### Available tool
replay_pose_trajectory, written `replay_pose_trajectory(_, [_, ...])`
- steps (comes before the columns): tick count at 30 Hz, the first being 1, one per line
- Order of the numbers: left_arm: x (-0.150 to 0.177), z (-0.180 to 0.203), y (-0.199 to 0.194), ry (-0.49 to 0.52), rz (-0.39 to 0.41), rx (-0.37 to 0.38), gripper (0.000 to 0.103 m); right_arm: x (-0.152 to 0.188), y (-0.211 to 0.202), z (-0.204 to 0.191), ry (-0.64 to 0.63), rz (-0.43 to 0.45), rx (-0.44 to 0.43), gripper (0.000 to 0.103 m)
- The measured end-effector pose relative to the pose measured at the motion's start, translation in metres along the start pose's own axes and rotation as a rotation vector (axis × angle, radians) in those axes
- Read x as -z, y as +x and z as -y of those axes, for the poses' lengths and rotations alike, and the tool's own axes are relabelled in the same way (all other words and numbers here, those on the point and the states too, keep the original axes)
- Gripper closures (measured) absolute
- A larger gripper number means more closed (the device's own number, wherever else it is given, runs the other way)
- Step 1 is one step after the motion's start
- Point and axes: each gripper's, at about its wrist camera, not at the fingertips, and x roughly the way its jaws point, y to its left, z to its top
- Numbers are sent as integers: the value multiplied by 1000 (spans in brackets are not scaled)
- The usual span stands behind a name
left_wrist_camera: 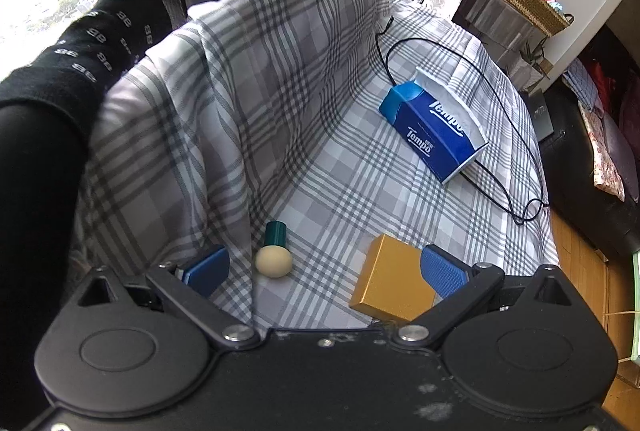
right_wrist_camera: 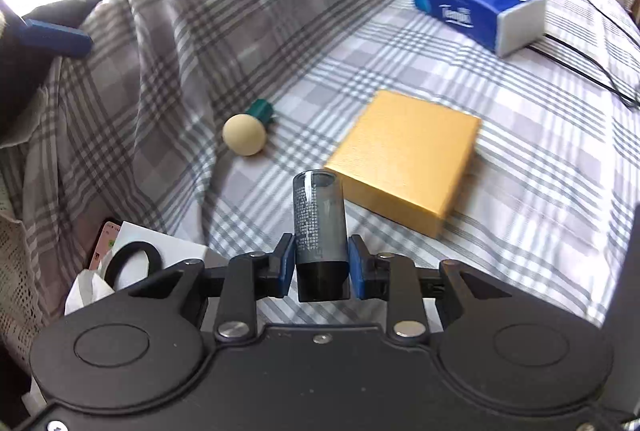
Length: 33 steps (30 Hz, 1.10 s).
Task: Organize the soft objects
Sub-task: 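Grasp the cream ball with teal stem with the left tool while the right tool holds the cylinder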
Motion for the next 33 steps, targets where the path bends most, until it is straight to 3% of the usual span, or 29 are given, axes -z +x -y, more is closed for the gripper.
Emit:
replay_pose_trajectory(4, [5, 14, 33, 18, -32, -38, 8, 10, -11, 22, 42, 51, -23, 74])
replay_pose_trajectory(11, [10, 18, 86, 27, -41, -177, 18, 13, -21, 43, 68, 88, -12, 74])
replay_pose_trajectory(16, [6, 5, 118, -24, -87, -191, 27, 21, -38, 43, 52, 125, -26, 74])
replay_pose_trajectory(18, [6, 6, 129, -12, -112, -204, 33, 23, -42, 40, 34, 139, -21, 74])
replay_pose_trajectory(23, [8, 14, 146, 69, -96, -262, 34, 24, -49, 41, 37, 162, -36, 74])
replay_pose_trajectory(26, [9, 15, 147, 89, -86, -255, 34, 23, -50, 44, 51, 169, -38, 74])
replay_pose_trajectory(30, [10, 19, 133, 92, -59, -157, 34, 22, -51, 47, 70, 171, -35, 74])
replay_pose_trajectory(33, [9, 24, 137, 115, -65, -203, 35, 22, -51, 47, 76, 170, -39, 74])
